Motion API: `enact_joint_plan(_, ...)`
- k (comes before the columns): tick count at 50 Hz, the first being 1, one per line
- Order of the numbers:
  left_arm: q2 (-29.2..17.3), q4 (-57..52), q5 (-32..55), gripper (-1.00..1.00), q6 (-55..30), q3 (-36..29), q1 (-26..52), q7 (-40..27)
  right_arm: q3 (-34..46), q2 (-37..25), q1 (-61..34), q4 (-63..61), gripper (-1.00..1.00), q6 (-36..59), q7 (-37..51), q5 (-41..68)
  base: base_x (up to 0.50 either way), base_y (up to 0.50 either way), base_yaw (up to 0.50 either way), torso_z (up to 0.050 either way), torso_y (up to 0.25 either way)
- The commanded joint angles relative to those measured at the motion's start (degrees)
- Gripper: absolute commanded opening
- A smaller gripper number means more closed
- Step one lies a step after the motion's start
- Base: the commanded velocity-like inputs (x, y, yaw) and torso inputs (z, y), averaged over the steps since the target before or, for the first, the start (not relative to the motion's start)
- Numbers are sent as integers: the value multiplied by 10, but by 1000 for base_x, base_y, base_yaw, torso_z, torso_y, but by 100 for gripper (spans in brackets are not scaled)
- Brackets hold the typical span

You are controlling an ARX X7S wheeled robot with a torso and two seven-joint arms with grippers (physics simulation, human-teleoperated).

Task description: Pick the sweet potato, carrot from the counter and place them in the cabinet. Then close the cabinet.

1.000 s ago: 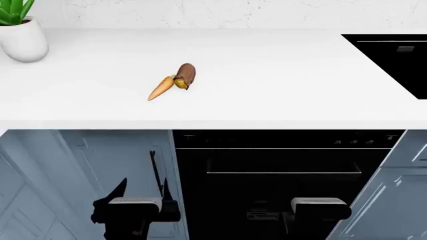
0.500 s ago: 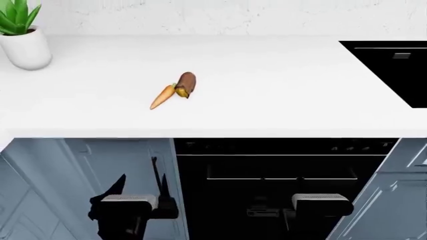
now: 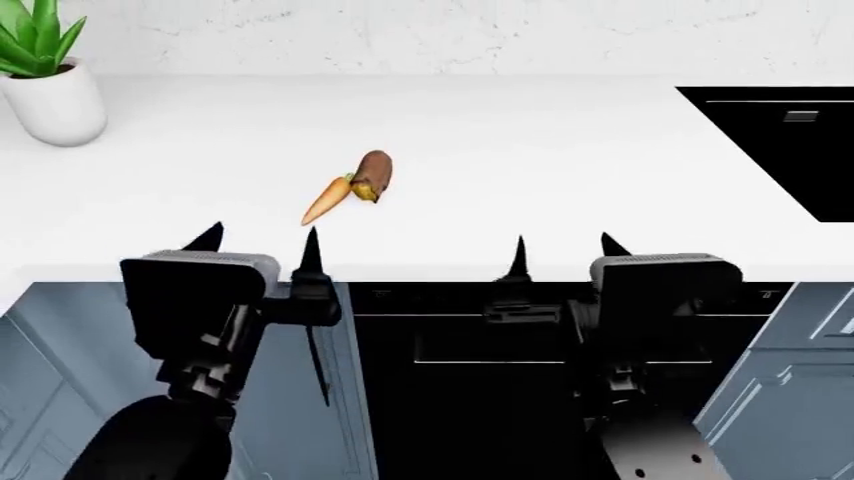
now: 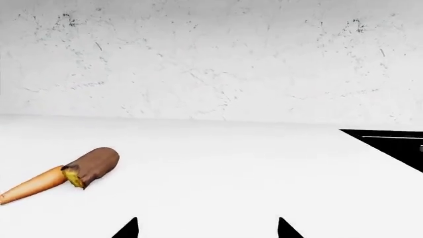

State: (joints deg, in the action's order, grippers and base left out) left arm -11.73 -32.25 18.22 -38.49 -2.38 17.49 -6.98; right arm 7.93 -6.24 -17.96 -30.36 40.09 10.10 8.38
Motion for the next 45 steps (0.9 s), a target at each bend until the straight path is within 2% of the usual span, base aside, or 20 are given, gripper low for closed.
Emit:
enact_joint_plan(1, -12, -111, 79, 100, -207, 33, 131, -25, -3, -3, -123, -94, 100, 193, 14, 25, 0, 0, 0, 50, 72)
enact_joint_plan(6, -13, -127, 99, 100, -265, 43, 172, -38, -3, -7, -169, -102, 100, 220, 8, 36, 0, 0, 0, 47, 64)
enact_joint_plan(11, -13, -137, 102, 100, -292, 44, 180, -53, 2, -10, -155, -117, 100, 207, 8, 40, 78, 2, 0, 1, 0)
enact_joint_plan(20, -12, -144, 101, 100, -290, 43, 168, -64, 5, -14, -132, -126, 100, 186, 10, 43, 418, 171, 0, 0, 0)
enact_joint_plan(34, -15, -147, 103, 100, -289, 37, 162, -73, 8, -16, -117, -124, 100, 172, 16, 49, 344, 395, 0, 0, 0)
enact_joint_plan(45, -19, -143, 105, 100, -284, 27, 158, -74, 7, -17, -113, -115, 100, 167, 21, 55, 119, 76, 0, 0, 0)
